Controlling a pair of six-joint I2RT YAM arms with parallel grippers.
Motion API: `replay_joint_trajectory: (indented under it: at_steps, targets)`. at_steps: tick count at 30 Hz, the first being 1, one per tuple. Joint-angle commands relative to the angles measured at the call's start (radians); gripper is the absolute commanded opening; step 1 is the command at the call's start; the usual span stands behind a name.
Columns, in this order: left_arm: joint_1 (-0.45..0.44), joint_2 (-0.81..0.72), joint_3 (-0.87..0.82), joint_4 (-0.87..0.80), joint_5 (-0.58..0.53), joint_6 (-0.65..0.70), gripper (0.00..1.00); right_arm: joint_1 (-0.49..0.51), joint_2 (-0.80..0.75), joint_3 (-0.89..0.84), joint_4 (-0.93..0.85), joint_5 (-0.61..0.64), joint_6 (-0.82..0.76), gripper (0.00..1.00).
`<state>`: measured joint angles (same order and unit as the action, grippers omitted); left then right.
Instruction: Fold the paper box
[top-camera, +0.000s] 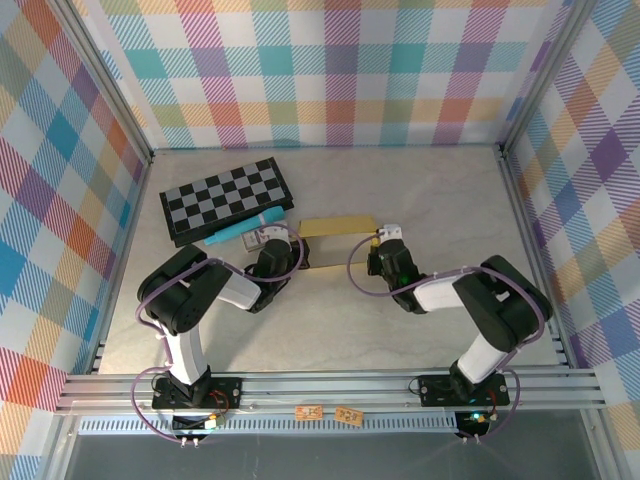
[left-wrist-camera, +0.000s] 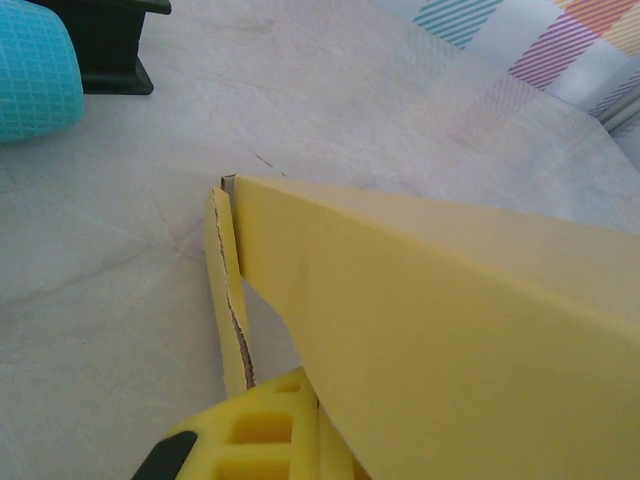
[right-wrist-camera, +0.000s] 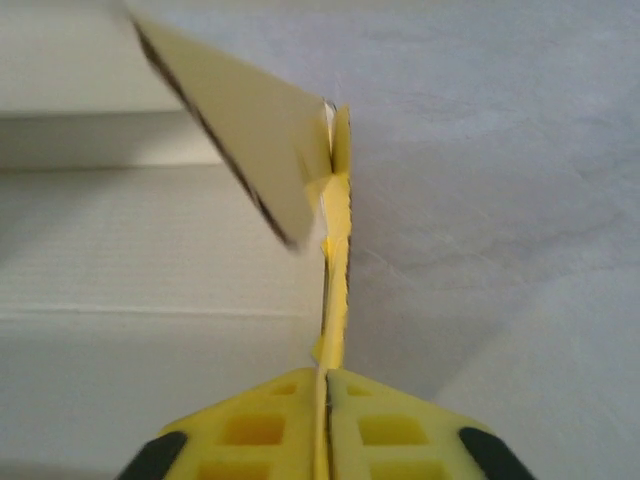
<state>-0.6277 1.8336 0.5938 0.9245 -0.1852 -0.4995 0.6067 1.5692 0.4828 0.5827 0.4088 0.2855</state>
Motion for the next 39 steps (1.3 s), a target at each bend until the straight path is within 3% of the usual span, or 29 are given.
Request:
replay_joint_trajectory:
  at_steps: [1,3,12,15,21,24,27,30,39]
  targets:
    - [-0.018,0.022,-0.008,-0.156,0.004,0.024,0.0,0.007,-0.12,-0.027,-0.159,-0.021,0.069,0.24]
    - [-0.019,0.026,0.004,-0.166,0.005,0.029,0.0,0.007,-0.203,-0.042,-0.221,-0.051,0.11,0.35]
    - [-0.024,0.05,0.033,-0.18,0.008,0.032,0.0,0.008,-0.502,0.008,-0.47,-0.065,0.337,0.55]
    - [-0.024,0.047,0.038,-0.195,0.007,0.032,0.0,0.008,-0.466,0.124,-0.514,-0.075,0.495,0.55]
    - [-0.025,0.041,0.041,-0.212,0.002,0.035,0.0,0.01,-0.28,0.384,-0.71,-0.122,1.063,0.56]
    - [-0.026,0.043,0.042,-0.213,0.006,0.034,0.0,0.014,-0.209,0.452,-0.703,-0.121,1.199,0.58]
    - [-0.026,0.046,0.046,-0.21,0.006,0.032,0.0,0.013,-0.145,0.495,-0.673,-0.129,1.268,0.58]
    - [-0.027,0.045,0.053,-0.212,0.006,0.033,0.0,0.012,-0.108,0.542,-0.754,-0.159,1.343,0.56]
    - [-0.026,0.043,0.066,-0.23,0.012,0.04,0.0,0.011,-0.11,0.543,-0.827,-0.147,1.4,0.53]
